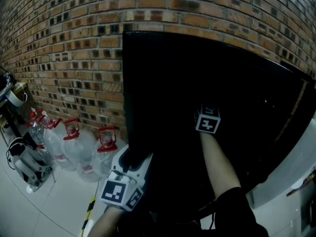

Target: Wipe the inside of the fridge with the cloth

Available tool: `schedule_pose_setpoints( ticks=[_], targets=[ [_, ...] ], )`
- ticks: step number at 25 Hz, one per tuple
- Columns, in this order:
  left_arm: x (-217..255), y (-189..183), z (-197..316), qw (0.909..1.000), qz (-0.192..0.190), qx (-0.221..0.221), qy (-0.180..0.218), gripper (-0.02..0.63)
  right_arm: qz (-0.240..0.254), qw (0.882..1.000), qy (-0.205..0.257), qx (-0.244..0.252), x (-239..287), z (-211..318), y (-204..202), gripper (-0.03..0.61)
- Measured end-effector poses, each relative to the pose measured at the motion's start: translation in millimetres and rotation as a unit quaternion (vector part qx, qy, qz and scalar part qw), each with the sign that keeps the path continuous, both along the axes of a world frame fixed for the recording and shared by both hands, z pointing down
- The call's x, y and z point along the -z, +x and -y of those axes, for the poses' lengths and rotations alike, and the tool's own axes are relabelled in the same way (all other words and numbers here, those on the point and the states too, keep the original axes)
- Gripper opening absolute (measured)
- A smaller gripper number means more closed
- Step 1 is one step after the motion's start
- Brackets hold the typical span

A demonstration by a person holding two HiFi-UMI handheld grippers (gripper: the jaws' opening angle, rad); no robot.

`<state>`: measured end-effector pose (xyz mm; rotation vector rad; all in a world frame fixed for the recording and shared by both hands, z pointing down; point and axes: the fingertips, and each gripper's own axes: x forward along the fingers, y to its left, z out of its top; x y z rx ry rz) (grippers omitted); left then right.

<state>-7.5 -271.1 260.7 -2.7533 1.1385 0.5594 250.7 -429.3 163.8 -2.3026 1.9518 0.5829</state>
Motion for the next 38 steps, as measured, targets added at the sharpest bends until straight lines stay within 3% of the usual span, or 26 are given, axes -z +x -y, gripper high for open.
schedule_pose_setpoints(
  ticks=[6, 14, 22, 32, 35, 38],
  targets=[
    [-2, -3, 0, 1.0, -0.009, 0.003, -0.004, 0.235, 0.013, 0.998, 0.008, -0.068, -1, -20, 40, 0.075],
    [1, -1, -3, 0.9999, -0.017, 0.0, 0.0, 0.236, 0.001, 0.995, 0.004, -0.103, 3, -31, 59, 0.077],
    [2, -1, -2, 0.9998, -0.02, -0.001, 0.002, 0.239, 0.021, 0.989, 0.003, -0.144, 1, -39, 78, 0.075],
    [0, 0, -2, 0.9998, -0.019, -0.01, 0.003, 0.253, 0.022, 0.957, 0.004, -0.289, -3, -48, 91, 0.075],
    [1, 2, -3, 0.9997, -0.015, -0.016, 0.007, 0.259, 0.045, 0.962, 0.018, -0.269, -4, -53, 94, 0.075],
    [3, 0, -2, 0.9996, -0.019, -0.017, 0.011, 0.261, 0.052, 0.976, 0.039, -0.21, -5, -56, 83, 0.075]
  ],
)
